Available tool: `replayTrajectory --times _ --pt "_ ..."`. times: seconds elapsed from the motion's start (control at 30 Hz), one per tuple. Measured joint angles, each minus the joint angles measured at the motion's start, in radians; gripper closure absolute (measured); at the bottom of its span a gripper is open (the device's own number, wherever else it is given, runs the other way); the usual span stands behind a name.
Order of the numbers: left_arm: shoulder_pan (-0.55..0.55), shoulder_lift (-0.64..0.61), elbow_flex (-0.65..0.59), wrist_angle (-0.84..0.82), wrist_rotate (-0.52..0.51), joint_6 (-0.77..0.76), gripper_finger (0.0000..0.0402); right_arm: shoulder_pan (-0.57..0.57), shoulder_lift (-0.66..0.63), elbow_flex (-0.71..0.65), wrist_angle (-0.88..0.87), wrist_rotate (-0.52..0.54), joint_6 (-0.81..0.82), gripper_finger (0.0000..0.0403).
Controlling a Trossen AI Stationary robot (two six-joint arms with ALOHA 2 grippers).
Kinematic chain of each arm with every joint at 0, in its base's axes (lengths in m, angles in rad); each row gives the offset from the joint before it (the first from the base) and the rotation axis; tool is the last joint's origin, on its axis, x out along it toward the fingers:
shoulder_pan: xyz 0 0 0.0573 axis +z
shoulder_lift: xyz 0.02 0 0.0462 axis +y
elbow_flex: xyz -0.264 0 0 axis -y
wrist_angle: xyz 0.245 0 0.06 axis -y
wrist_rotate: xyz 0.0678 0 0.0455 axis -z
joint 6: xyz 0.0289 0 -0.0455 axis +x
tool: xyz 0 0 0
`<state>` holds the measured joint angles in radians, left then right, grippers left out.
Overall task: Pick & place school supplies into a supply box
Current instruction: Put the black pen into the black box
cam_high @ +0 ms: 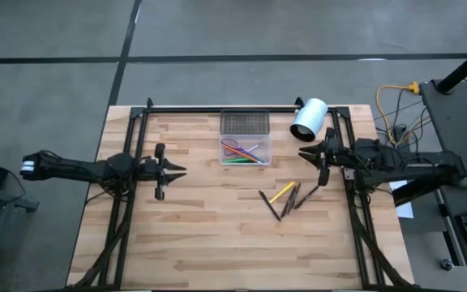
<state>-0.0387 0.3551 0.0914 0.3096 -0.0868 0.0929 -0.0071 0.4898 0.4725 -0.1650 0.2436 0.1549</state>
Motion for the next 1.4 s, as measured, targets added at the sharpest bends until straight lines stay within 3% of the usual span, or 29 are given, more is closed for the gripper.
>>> replayTrajectory --times 0.43,0.73,1.0,1.2,1.4 --pt "0.000 -0.208 -0.050 -0.022 0.001 -0.009 0.0349 -0.001 0.116 0.112 -0.026 -0.011 -0.143 0.0335" --pt "0.000 -0.317 -0.061 -0.059 0.001 -0.005 0.0349 0.000 0.134 0.158 -0.022 -0.013 -0.108 0.0335" --pt "0.000 -0.349 -0.061 -0.059 -0.012 0.003 0.0349 -0.001 0.134 0.164 -0.065 -0.012 -0.249 0.0335" --pt "0.000 -0.352 -0.061 -0.059 -0.125 -0.007 0.0349 -0.003 0.162 0.247 -0.195 -0.009 -0.260 0.0335" --pt "0.000 -0.352 -0.061 -0.059 -0.136 -0.005 0.0349 -0.003 0.213 0.276 -0.281 -0.011 -0.250 0.0335"
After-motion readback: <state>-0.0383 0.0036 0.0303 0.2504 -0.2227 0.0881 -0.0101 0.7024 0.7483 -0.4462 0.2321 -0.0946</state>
